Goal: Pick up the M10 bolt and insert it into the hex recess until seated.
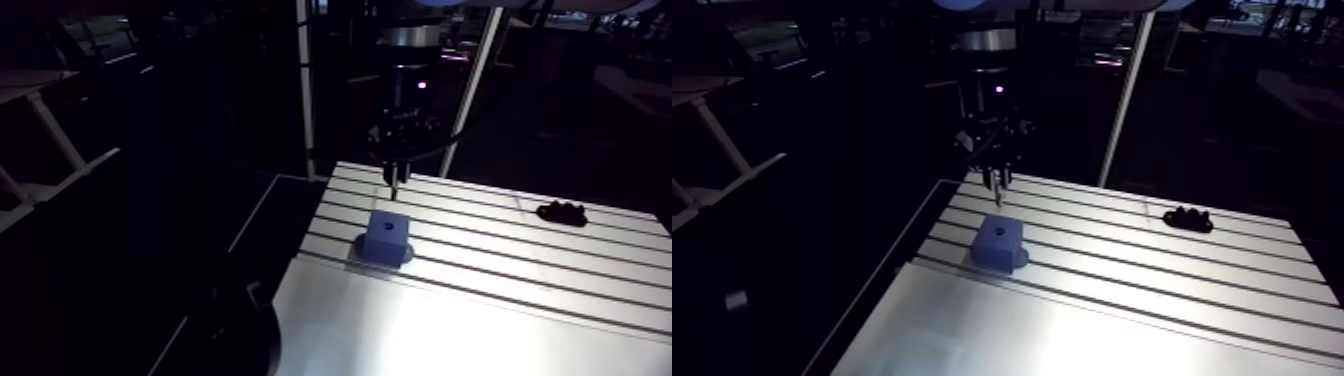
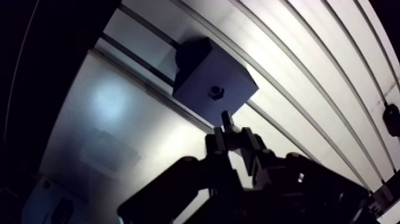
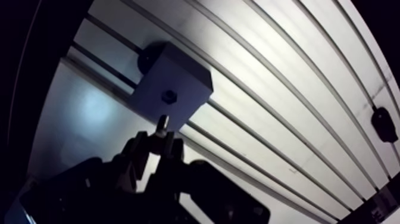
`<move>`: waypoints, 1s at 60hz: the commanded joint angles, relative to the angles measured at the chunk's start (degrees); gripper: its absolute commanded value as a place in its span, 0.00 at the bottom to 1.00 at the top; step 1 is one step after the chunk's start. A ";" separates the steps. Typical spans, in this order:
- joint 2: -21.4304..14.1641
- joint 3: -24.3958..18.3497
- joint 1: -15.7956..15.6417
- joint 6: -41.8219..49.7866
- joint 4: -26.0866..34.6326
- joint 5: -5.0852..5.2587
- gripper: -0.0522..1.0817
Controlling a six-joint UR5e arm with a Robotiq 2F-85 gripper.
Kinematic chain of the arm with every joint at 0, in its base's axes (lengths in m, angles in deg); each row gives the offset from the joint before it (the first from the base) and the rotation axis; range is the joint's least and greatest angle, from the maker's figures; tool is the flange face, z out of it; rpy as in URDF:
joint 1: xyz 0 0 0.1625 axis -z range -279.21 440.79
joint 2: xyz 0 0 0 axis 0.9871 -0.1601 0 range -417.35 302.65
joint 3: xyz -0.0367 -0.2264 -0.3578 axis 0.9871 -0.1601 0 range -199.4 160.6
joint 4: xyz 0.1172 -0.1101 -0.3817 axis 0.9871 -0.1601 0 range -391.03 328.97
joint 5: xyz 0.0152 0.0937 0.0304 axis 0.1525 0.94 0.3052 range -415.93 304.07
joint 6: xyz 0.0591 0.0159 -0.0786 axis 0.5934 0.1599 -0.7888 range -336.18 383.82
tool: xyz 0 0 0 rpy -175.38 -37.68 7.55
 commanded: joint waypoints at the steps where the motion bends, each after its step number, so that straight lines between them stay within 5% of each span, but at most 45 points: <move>1: 0.93 0.11 -0.46 0.51 -1.31 -0.73 0.92; 60: 2.37 2.63 -0.46 0.88 -3.30 -0.64 0.92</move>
